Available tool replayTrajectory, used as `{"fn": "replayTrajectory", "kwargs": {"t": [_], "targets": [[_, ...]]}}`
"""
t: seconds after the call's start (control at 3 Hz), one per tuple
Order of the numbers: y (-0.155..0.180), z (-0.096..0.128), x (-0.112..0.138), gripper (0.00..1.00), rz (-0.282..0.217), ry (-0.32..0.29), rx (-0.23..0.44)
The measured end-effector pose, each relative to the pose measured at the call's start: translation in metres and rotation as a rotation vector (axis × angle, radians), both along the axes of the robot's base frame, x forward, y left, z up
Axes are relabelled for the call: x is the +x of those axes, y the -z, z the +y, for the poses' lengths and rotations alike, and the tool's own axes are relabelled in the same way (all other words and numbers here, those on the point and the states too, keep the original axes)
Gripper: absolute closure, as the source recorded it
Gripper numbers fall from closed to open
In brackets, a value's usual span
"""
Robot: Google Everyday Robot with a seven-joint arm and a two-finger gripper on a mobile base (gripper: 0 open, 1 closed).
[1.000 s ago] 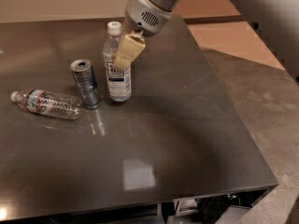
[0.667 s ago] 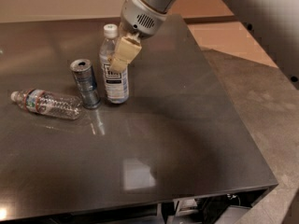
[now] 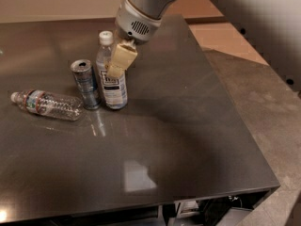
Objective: Move blue plastic bottle near redbull can
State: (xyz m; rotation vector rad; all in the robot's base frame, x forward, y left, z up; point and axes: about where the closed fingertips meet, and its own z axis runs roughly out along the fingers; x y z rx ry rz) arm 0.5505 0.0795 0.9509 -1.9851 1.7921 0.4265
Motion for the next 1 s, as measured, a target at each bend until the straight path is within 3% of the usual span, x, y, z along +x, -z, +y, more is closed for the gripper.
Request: {"fn": "replayTrajectory", "kwargs": {"t": [0.33,1.0], "targets": [[0.0045,0.0010,-0.0015,0.82,-0.009,0.007,-0.009],[0.0116,0.0000,-0.0031,0.36,-0.016,0.028,-0.023]]}}
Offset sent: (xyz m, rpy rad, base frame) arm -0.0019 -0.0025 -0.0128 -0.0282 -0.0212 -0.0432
